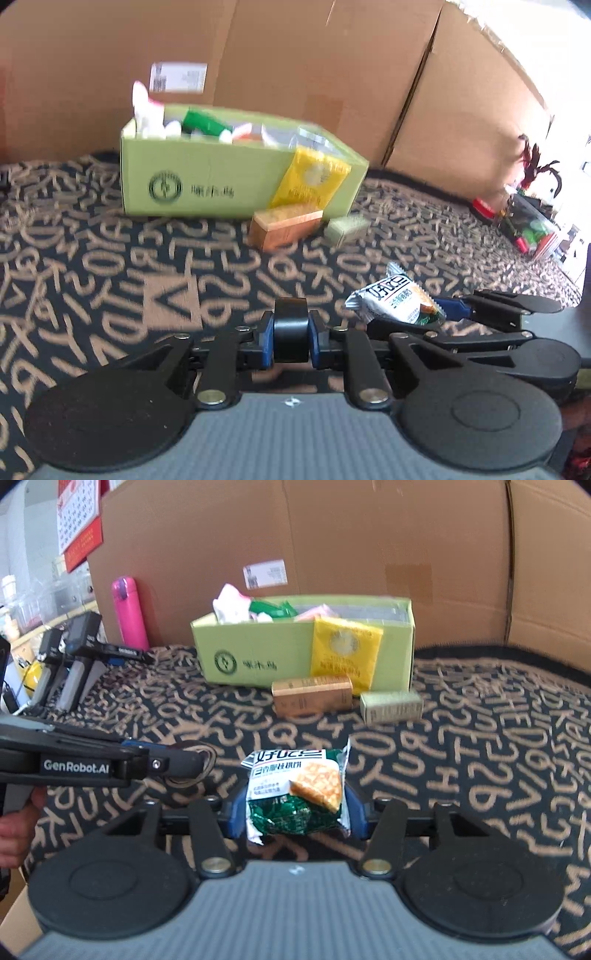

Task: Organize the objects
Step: 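Carry tape roll with left tool while right tool carries snack packet over green box, then open both tools to drop the tape roll and snack packet inside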

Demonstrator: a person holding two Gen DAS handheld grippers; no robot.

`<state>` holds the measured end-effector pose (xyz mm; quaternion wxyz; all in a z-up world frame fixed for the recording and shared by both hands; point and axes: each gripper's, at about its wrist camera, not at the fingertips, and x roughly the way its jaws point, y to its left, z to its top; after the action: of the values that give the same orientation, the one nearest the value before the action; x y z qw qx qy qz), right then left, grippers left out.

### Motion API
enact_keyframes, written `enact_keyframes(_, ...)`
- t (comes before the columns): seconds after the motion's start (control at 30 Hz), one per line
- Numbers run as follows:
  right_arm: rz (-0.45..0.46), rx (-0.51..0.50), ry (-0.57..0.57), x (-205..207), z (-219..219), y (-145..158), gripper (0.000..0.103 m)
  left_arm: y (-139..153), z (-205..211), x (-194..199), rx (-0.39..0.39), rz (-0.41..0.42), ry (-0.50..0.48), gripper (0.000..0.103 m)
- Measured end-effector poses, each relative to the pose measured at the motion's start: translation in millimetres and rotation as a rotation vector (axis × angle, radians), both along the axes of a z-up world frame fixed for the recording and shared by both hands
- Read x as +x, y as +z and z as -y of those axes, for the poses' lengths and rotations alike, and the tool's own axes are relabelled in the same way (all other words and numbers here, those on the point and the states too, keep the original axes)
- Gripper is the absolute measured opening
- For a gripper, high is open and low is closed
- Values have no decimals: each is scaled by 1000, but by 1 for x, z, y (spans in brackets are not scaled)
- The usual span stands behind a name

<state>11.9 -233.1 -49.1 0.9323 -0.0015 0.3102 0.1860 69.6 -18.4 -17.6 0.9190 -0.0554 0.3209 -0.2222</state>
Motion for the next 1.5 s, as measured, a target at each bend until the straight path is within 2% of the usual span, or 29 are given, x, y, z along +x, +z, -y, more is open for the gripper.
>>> enact_keyframes(0.23, 85, 28, 26, 10, -1, 34, 53, 39, -2, 13, -37, 92, 27, 18)
enact_keyframes(0.43, 155, 22, 20, 36, -5, 61, 53, 73, 4, 34, -51, 176, 40, 18)
enact_keyframes(0.7, 200, -16, -18, 96, -8, 81, 53, 100, 17, 94, -54, 180, 111, 18)
enact_keyframes(0.9, 188, -59, -30, 145, -10, 72, 53, 96, 25, 144, -64, 119, 146, 18)
enact_keyframes(1.1, 140, -18, -47, 181, -10, 59, 53, 78, 34, 181, -30, 78, 174, 18)
enact_keyframes(1.2, 128, -39, -54, 193, -14, 53, 53, 71, 36, 194, -28, 54, 178, 18)
enact_keyframes(1.37, 94, -30, -54, 207, -15, 42, 54, 66, 38, 203, 6, 79, 199, 19)
enact_keyframes(1.4, 91, -29, -55, 209, -15, 39, 55, 65, 39, 203, 11, 88, 200, 28)
enact_keyframes(1.43, 95, -33, -53, 210, -16, 37, 66, 64, 39, 203, 11, 96, 202, 38)
enact_keyframes(1.47, 110, -41, -55, 209, -16, 36, 82, 64, 38, 203, 13, 103, 211, 70)
enact_keyframes(1.5, 133, -51, -60, 207, -17, 35, 89, 64, 37, 201, 15, 118, 230, 92)
